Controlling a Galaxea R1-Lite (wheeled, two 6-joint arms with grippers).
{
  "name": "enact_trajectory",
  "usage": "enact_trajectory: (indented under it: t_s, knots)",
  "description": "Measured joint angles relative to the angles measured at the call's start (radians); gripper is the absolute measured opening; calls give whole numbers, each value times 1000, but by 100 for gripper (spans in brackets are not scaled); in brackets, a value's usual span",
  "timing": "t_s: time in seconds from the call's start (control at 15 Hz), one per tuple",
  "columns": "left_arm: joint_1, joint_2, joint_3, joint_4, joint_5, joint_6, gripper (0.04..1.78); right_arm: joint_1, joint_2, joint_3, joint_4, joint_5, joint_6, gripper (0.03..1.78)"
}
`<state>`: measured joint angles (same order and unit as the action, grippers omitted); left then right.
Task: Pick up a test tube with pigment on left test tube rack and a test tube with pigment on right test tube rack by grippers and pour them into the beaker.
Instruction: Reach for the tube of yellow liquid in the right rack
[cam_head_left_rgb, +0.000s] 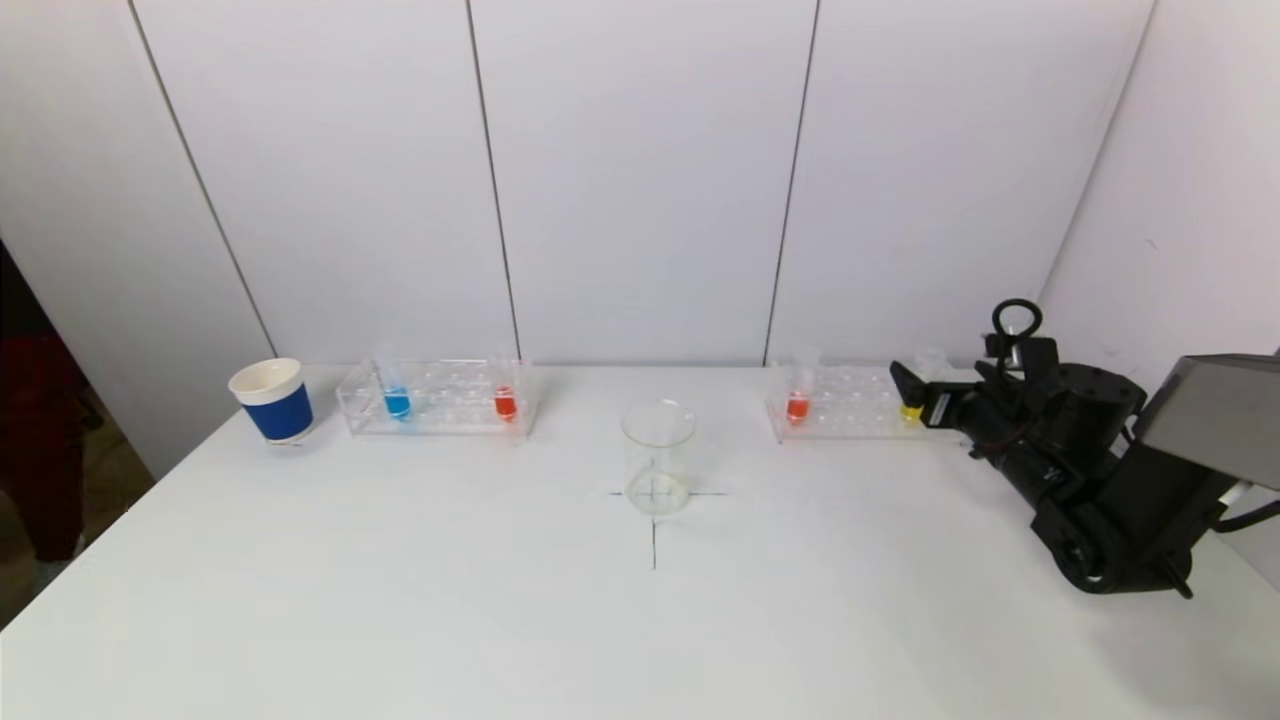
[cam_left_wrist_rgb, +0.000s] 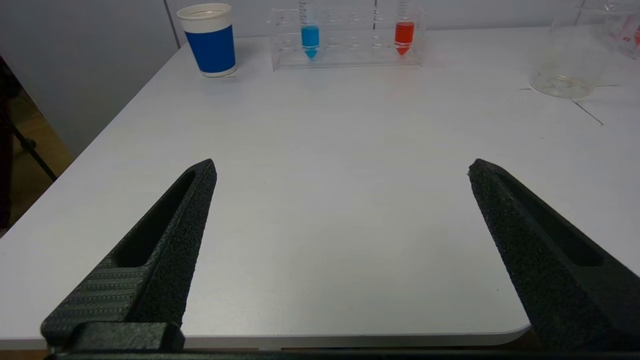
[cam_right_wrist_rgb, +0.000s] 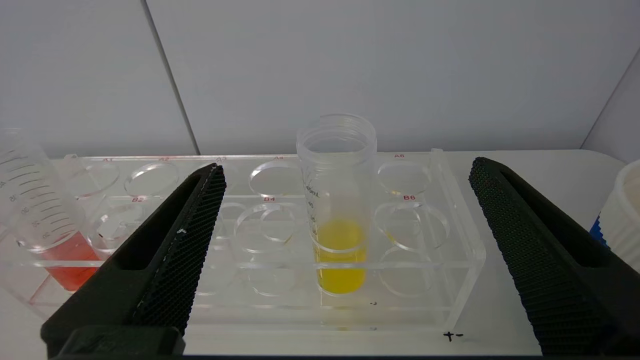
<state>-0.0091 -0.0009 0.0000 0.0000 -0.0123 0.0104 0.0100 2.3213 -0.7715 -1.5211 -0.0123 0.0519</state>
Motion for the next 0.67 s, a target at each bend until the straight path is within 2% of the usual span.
enact_trajectory:
  t_s: [0.67]
  knots:
    - [0, 0, 0, 0, 0, 0, 176, -1, 24, -45, 0, 0, -9, 177]
